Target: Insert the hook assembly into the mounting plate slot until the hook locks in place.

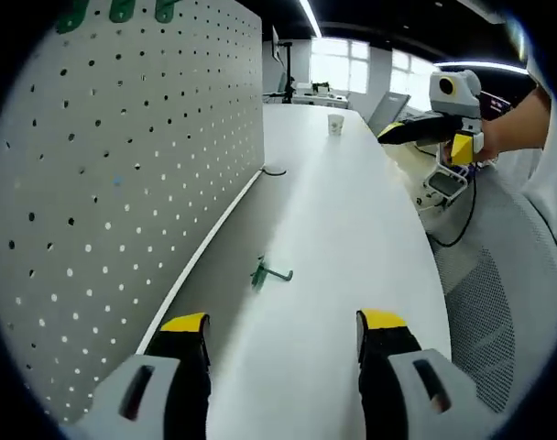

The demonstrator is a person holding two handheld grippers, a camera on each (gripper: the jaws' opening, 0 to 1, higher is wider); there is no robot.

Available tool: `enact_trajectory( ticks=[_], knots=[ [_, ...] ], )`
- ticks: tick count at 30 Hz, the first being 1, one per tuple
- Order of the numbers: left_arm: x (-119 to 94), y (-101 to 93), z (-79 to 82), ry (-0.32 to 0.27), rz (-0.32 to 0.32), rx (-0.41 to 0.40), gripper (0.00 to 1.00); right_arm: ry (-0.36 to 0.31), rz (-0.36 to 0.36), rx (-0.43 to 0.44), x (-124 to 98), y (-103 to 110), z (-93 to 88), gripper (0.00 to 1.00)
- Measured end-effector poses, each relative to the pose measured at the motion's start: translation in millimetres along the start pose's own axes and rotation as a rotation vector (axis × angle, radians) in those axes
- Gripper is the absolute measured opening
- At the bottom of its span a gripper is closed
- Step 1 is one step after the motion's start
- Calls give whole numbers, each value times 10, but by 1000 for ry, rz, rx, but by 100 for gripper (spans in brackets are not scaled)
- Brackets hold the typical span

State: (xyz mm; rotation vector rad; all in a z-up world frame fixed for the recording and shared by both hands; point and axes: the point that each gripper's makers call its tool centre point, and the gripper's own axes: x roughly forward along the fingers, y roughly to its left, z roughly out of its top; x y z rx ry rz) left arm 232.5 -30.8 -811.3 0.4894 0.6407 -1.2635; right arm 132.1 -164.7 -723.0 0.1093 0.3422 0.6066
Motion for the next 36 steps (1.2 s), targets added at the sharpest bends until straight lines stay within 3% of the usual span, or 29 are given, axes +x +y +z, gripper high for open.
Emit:
enact_trajectory(
  ticks=[20,36],
  knots=[
    [525,24,-48,132,-100,136,65,23,12,31,-34,-24,-110,60],
    [860,54,51,198,-160,226,64,34,-1,37,-124,-74,-163,60]
  ],
)
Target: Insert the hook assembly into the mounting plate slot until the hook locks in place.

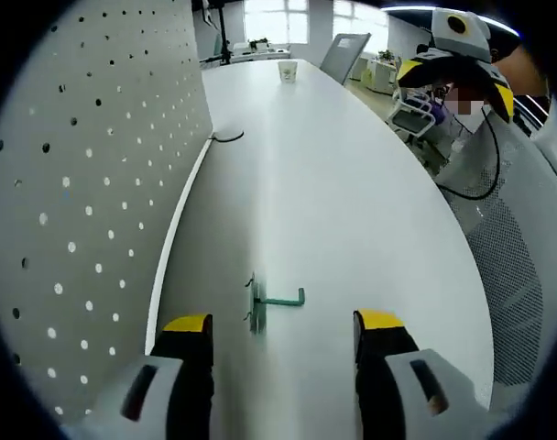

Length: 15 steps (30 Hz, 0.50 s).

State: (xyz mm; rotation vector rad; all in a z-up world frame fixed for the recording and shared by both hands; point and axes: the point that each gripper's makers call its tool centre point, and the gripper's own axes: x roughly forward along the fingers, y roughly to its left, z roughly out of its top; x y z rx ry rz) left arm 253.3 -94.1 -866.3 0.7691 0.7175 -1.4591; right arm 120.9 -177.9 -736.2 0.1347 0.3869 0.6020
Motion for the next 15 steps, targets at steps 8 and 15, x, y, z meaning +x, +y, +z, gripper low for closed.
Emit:
enact_trajectory(
  ticks=[8,15],
  knots=[
    [101,4,-111,49,-39,16,63,14,-3,-9,-11,3,-28,60],
    [120,42,-110,45,-44,44,62,14,-14,-7,-30,-15,-33,60]
  ],
)
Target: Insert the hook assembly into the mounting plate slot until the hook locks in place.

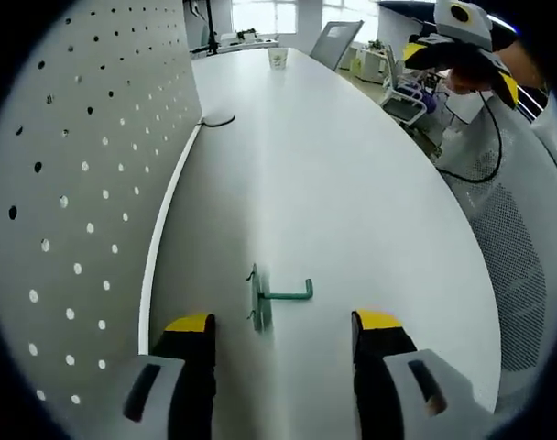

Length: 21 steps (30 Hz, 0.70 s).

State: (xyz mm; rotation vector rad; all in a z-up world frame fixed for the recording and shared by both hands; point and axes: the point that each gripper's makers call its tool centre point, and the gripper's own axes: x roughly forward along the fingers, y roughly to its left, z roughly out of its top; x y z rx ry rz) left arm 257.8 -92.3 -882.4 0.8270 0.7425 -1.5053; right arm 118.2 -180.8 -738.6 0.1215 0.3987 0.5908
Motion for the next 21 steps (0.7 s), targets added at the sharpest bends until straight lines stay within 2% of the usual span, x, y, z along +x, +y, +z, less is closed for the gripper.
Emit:
enact_trajectory(
  ticks=[11,21],
  knots=[
    [25,22,44,-24,-1,-10,60,-10,-12,14,-20,-18,1,59],
    [11,141,44,-41,37,-63,42,-20,-21,16,-36,-36,35,59]
  ],
)
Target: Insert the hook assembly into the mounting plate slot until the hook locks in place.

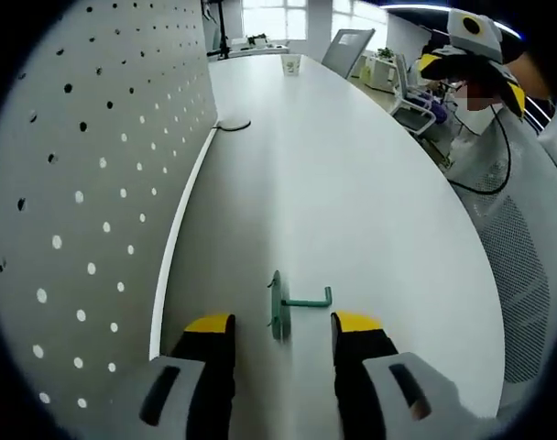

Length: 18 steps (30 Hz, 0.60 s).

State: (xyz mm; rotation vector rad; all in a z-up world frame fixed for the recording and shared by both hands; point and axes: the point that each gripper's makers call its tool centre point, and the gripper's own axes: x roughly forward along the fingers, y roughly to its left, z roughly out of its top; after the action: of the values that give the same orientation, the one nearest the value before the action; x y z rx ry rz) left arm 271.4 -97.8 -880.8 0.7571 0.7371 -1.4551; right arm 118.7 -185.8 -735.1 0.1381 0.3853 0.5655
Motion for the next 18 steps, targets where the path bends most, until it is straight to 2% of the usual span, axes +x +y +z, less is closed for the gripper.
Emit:
enact_trajectory(
  ticks=[6,18],
  knots=[
    [-18,54,-1,-21,29,-37,31,-6,-11,11,-9,-23,0,58],
    [-28,64,-10,-33,53,-55,5,-3,-15,3,-9,-38,-1,57]
  ],
)
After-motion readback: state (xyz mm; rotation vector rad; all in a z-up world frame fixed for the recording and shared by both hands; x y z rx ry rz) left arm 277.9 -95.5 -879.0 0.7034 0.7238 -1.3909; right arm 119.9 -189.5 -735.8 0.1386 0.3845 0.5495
